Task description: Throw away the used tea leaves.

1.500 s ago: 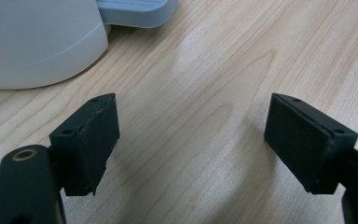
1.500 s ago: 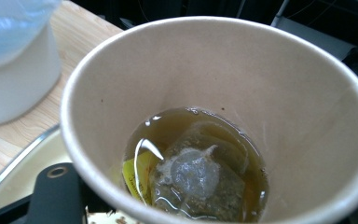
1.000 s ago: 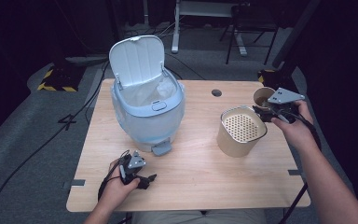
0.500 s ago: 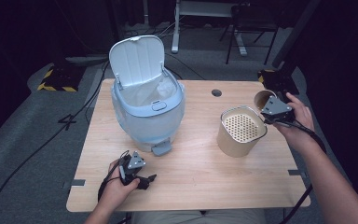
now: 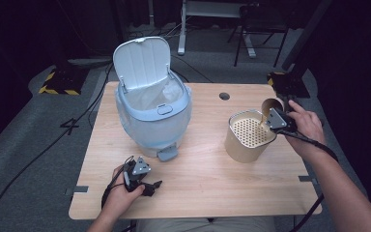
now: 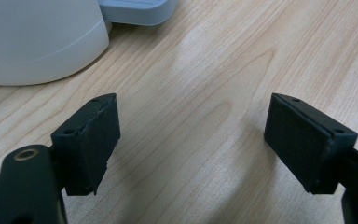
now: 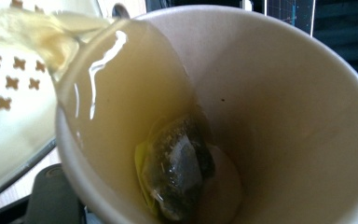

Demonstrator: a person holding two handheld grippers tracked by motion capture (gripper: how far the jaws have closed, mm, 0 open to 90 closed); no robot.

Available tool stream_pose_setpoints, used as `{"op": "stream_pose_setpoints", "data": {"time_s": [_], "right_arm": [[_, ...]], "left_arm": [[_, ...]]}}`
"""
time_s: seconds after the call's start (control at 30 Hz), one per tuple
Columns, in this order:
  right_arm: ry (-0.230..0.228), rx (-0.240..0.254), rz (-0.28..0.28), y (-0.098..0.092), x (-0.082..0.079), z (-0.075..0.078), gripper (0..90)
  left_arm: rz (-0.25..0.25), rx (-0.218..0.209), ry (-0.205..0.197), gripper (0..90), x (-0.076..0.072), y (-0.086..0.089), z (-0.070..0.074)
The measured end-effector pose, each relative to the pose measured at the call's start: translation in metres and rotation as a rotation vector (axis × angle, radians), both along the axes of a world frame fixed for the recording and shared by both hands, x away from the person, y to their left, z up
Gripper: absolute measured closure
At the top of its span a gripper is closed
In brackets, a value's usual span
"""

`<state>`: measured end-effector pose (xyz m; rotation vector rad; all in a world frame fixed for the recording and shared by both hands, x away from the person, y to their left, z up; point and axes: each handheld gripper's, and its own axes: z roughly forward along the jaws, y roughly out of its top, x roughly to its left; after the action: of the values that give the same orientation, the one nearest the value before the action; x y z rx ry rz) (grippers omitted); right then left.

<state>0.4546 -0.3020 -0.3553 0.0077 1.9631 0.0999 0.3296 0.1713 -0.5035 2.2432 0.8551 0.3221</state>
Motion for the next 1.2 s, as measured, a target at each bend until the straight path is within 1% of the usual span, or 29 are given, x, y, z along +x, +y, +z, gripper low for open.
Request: {"op": "stream_pose_setpoints", "data": {"time_s": [0.03,0.07,0.1,0.23,0.3,0.33,0.37,0.4,0.43,0.47,0.67,0.73,0.83,0.87,0.97,1.03,1.1,1.2], "right_arm": [[0.0,-0.027,-0.002,0.001,0.0,-0.002,27.7],[0.0,-0.039,-0.003,0.002,0.0,-0.004,27.7],[-0.017,-0.078,0.001,0.003,-0.001,-0.006,27.7],[-0.052,-0.166,-0.003,0.008,-0.002,-0.013,27.7],[-0.053,-0.212,0.002,0.011,-0.003,-0.017,27.7],[-0.054,-0.223,0.006,0.012,-0.003,-0.018,27.8],[-0.067,-0.26,0.015,0.014,-0.004,-0.021,27.9],[-0.089,-0.288,0.015,0.015,-0.004,-0.023,28.0],[-0.098,-0.318,0.013,0.017,-0.005,-0.024,28.0],[-0.118,-0.348,0.021,0.018,-0.006,-0.025,28.0],[-0.232,-0.519,0.02,0.024,-0.008,-0.026,28.2],[-0.282,-0.599,0.018,0.025,-0.009,-0.026,28.3],[-0.333,-0.666,0.015,0.027,-0.011,-0.025,28.4],[-0.343,-0.677,0.013,0.027,-0.011,-0.025,28.4],[-0.389,-0.74,0.006,0.029,-0.013,-0.023,28.5],[-0.413,-0.765,0.003,0.029,-0.014,-0.021,28.5],[-0.44,-0.807,0.0,0.03,-0.015,-0.021,28.6],[-0.466,-0.863,-0.001,0.032,-0.016,-0.02,28.7]], "left_arm": [[0.0,0.0,0.0,19.0,0.0,0.0,0.0],[0.0,0.0,0.0,18.9,0.0,0.0,0.0],[0.0,0.0,0.0,19.0,0.0,0.0,0.0],[0.0,0.0,0.0,19.0,0.0,0.0,0.0],[0.0,0.0,0.0,19.0,0.0,0.0,0.0],[0.0,0.0,0.0,19.0,0.0,0.0,0.0],[0.0,0.0,0.0,19.0,0.0,0.0,0.0],[0.0,0.0,0.0,19.0,0.0,0.0,0.0],[0.0,0.0,0.0,19.0,0.0,0.0,0.0],[0.0,0.0,0.0,19.0,0.0,0.0,0.0],[0.0,0.0,0.0,19.0,0.0,0.0,0.0],[0.0,0.0,0.0,19.0,0.0,0.0,0.0],[0.0,0.0,0.0,19.0,0.0,0.0,0.0],[0.0,0.0,0.0,19.0,0.0,0.0,0.0],[0.0,0.0,0.0,19.0,0.0,0.0,0.0],[0.0,0.0,0.0,19.0,0.0,0.0,0.0],[0.0,0.0,-0.001,19.0,0.0,0.0,0.0],[0.0,0.0,0.0,19.0,0.0,0.0,0.0]]}}
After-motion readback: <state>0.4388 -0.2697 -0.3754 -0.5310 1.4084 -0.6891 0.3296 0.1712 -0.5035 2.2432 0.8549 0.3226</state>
